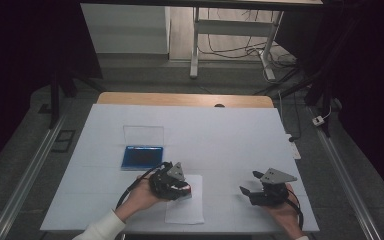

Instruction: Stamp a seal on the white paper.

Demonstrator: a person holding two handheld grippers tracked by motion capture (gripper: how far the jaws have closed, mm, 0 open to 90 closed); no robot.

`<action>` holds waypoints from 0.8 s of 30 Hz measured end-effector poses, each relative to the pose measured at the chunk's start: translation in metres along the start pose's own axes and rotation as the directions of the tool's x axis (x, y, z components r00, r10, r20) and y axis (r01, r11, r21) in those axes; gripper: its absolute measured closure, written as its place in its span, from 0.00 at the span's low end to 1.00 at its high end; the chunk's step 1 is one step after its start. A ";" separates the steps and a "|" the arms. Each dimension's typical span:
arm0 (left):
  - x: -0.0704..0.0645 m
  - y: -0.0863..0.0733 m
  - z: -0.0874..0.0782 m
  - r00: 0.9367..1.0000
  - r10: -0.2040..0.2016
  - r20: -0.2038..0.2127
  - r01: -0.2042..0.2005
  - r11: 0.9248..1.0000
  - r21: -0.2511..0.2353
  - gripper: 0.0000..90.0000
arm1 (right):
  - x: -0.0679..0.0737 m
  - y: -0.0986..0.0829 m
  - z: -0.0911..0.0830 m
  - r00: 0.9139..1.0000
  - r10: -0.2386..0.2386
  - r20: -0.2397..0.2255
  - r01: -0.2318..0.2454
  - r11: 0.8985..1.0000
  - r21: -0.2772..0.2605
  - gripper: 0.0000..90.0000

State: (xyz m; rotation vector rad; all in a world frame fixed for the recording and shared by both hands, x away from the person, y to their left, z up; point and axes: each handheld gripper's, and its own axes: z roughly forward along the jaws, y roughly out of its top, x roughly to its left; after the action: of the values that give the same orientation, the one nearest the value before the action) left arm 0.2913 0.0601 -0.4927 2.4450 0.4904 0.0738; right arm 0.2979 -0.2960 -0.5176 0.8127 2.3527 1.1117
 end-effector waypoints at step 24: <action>-0.002 0.002 0.001 1.000 0.014 -0.006 -0.014 1.000 0.020 0.78 | 0.001 0.000 0.001 1.000 0.002 -0.008 -0.002 1.000 0.003 0.27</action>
State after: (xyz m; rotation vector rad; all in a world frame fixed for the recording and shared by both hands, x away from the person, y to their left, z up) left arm 0.2907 0.0573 -0.4924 2.4683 0.4791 0.0824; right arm 0.2980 -0.2950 -0.5184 0.8141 2.3609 1.1140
